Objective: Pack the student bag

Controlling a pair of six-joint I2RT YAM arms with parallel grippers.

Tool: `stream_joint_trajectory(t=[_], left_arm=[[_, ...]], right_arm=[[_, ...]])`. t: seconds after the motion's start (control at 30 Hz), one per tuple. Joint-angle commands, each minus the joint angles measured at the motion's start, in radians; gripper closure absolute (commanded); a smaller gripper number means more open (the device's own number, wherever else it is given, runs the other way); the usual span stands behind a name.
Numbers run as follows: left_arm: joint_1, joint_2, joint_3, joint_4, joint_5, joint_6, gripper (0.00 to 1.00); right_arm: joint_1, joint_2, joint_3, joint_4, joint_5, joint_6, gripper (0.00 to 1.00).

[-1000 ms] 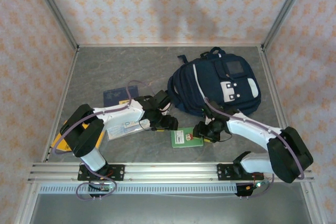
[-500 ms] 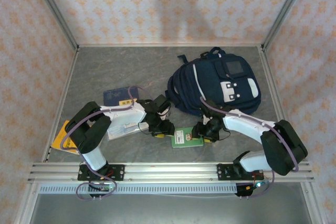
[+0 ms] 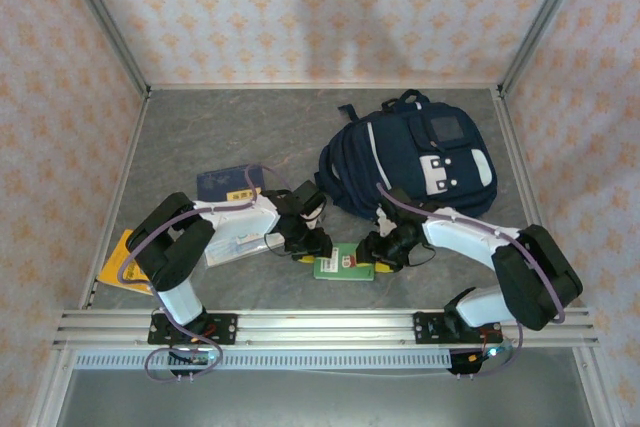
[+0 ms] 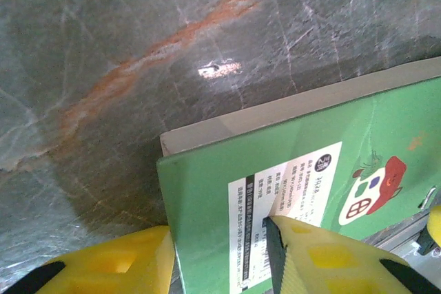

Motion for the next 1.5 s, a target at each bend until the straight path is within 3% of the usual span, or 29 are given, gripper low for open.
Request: stream_joint_trajectory(t=[0.0,0.2,0.43,0.77,0.93,1.1,1.47], left_arm=[[-0.031,0.037,-0.009,0.085,0.058,0.016,0.60],[-0.031,0.032,-0.032,0.092,0.056,0.018,0.61],[-0.031,0.035,-0.028,0.096,0.066,0.019,0.63],[-0.031,0.018,-0.033,0.092,0.068,0.028,0.64],[-0.031,0.009,-0.040,0.096,0.076,0.031,0.64],[-0.031,0.008,-0.037,0.096,0.081,0.034,0.64],[-0.031,0.007,-0.063,0.125,0.093,0.030,0.65]], right_arm=[[0.007,-0.024,0.014,0.028,-0.018,-0.015,0.46],[0.008,0.027,-0.024,0.060,0.087,-0.008,0.44],[0.030,0.064,-0.012,0.164,0.007,-0.015,0.47],[0.038,-0.240,-0.013,0.187,-0.116,0.078,0.52],[0.038,-0.258,-0.076,0.308,-0.174,0.166,0.52],[0.038,-0.169,-0.114,0.475,-0.234,0.237,0.52],[0.038,-0.055,-0.200,0.842,-0.253,0.383,0.52]])
